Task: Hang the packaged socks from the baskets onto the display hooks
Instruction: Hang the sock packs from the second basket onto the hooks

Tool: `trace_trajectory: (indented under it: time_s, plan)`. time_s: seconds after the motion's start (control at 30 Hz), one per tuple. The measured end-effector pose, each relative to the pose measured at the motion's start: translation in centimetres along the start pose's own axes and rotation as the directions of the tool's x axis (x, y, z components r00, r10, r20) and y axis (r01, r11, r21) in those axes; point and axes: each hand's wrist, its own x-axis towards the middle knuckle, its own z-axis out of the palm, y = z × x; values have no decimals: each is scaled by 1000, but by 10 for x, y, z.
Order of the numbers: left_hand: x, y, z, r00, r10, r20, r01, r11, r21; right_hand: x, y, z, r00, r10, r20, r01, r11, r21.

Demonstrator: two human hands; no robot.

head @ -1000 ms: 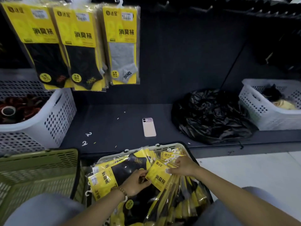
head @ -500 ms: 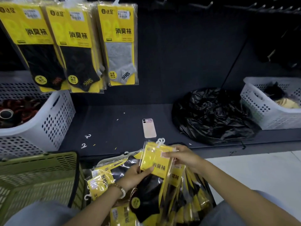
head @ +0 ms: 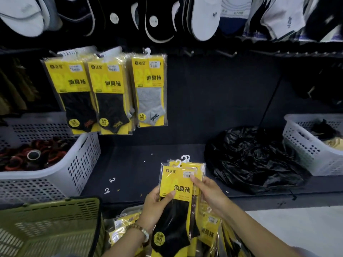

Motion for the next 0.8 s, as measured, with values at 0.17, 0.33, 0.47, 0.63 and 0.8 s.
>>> trace_trajectory:
  time_s: [0.17, 0.33, 0.47, 0.63, 0.8]
  plan:
    - [13, 35, -2, 997, 71, -26, -71, 997, -3, 3, -34, 3, 989, -145, -27, 146, 989, 29]
    - [30, 74, -10, 982, 159, -100, -165, 985, -56, 9, -78, 14, 956, -287, -59, 291, 955, 60]
    - [38, 105, -17, 968, 220, -122, -228, 972, -54, 20, -104, 31, 930, -323, -175, 344, 933, 108]
    - [42, 143, -47, 928, 332, -167, -338, 941, -4, 34, -136, 54, 900, -375, -221, 406, 907, 111]
    - [41, 179, -82, 884, 404, -236, -412, 911, 17, 50, -169, 80, 904, -415, -100, 426, 896, 127]
